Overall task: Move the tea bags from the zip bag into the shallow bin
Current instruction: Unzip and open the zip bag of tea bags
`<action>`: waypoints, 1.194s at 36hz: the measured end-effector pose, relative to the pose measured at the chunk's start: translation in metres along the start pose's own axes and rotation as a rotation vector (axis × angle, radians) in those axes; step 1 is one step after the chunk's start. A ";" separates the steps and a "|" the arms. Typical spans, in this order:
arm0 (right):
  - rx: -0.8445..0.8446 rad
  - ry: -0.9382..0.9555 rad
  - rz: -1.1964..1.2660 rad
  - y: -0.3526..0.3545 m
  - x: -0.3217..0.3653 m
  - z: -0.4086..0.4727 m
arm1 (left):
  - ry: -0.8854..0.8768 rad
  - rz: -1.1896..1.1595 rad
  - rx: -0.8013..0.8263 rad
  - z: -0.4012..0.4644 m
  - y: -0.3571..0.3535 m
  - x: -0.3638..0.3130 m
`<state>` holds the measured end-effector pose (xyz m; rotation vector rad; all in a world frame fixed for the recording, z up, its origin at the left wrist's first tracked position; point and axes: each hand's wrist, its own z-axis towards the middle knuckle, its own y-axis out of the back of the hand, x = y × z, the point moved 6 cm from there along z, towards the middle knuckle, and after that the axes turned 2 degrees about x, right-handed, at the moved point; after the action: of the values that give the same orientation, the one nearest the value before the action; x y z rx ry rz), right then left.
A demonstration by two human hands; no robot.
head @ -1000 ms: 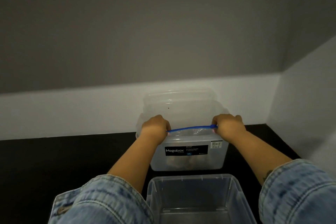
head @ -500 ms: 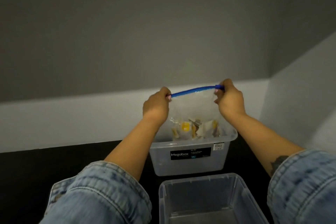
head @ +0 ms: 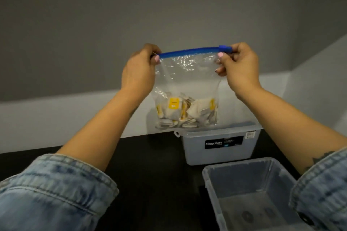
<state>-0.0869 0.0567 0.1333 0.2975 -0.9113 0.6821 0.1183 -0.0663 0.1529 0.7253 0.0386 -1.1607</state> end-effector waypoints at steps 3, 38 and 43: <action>0.040 -0.095 0.078 -0.024 -0.006 -0.029 | -0.036 0.082 0.020 -0.020 0.021 0.025; 0.248 -0.577 -0.213 -0.100 -0.151 -0.210 | -0.053 0.181 0.690 -0.180 -0.067 0.080; 0.249 -0.553 -0.238 -0.099 -0.153 -0.209 | -0.028 0.200 0.693 -0.179 -0.085 0.079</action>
<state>0.0438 0.0256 -0.1088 0.8317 -1.2908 0.4959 0.1399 -0.0521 -0.0585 1.2885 -0.4712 -0.9860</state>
